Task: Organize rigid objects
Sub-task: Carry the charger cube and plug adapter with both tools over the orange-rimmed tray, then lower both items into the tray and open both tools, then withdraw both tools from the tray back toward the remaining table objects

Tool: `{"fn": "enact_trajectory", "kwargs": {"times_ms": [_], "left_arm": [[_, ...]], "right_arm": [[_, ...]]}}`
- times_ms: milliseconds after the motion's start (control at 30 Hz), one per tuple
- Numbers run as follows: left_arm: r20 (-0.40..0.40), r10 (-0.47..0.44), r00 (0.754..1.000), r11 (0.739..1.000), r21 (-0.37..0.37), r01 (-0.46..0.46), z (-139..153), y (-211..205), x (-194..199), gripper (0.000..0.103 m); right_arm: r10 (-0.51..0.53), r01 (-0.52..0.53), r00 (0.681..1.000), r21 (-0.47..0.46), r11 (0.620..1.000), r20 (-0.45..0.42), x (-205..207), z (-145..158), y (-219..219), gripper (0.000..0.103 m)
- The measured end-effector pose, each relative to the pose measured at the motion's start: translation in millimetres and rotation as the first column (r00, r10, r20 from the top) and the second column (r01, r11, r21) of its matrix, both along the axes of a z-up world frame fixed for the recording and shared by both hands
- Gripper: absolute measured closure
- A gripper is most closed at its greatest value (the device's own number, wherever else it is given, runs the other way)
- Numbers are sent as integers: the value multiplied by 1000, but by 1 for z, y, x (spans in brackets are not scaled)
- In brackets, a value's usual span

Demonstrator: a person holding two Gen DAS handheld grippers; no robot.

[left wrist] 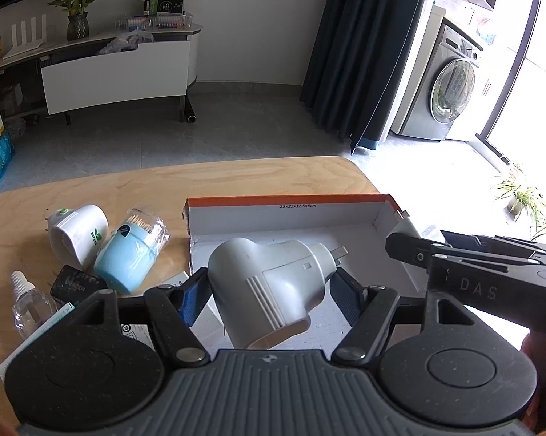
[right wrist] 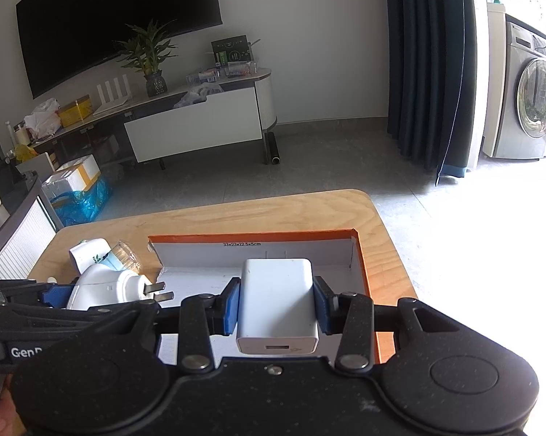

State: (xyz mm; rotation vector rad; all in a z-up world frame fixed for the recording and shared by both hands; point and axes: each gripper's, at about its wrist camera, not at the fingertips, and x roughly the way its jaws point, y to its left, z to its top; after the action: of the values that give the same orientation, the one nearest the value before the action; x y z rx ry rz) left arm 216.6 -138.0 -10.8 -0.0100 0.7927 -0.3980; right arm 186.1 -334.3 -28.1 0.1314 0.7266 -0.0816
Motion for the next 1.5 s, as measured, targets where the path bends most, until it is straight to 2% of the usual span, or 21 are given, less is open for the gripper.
{"fn": "enact_trajectory", "kwargs": {"times_ms": [400,533,600,800,867,1033,1100,1200,1500], "left_arm": [[-24,6,1000,1000,-3,-6,-10,-12,27,31],[-33,0,999,1000,1,0,-15,-16,34,31],[-37,-5,999,1000,0,5,-17,-20,37,31],[-54,-34,998,999,-21,33,-21,-34,42,29],[-42,-24,999,1000,-11,24,-19,-34,38,19],[-41,-22,999,1000,1,22,-9,-27,24,15],[-29,-6,1000,1000,7,6,-4,-21,16,12],[-31,15,999,1000,8,-15,4,-11,4,11],[-2,86,996,995,53,-86,24,12,-32,7]], "right_arm": [[-7,6,999,-28,1000,-39,41,-16,-12,52],[-16,16,1000,-66,998,-5,44,-13,-15,50],[-20,21,1000,-58,998,16,38,-7,-17,50],[-57,59,996,-27,998,74,10,11,-29,41],[-65,67,995,-25,997,78,2,14,-31,40],[-70,71,994,-13,997,80,-15,19,-27,33],[-70,71,995,-9,997,78,-21,20,-25,33],[-73,73,994,7,997,84,-32,24,-19,26],[-48,47,995,16,999,81,-61,34,3,24]]}}
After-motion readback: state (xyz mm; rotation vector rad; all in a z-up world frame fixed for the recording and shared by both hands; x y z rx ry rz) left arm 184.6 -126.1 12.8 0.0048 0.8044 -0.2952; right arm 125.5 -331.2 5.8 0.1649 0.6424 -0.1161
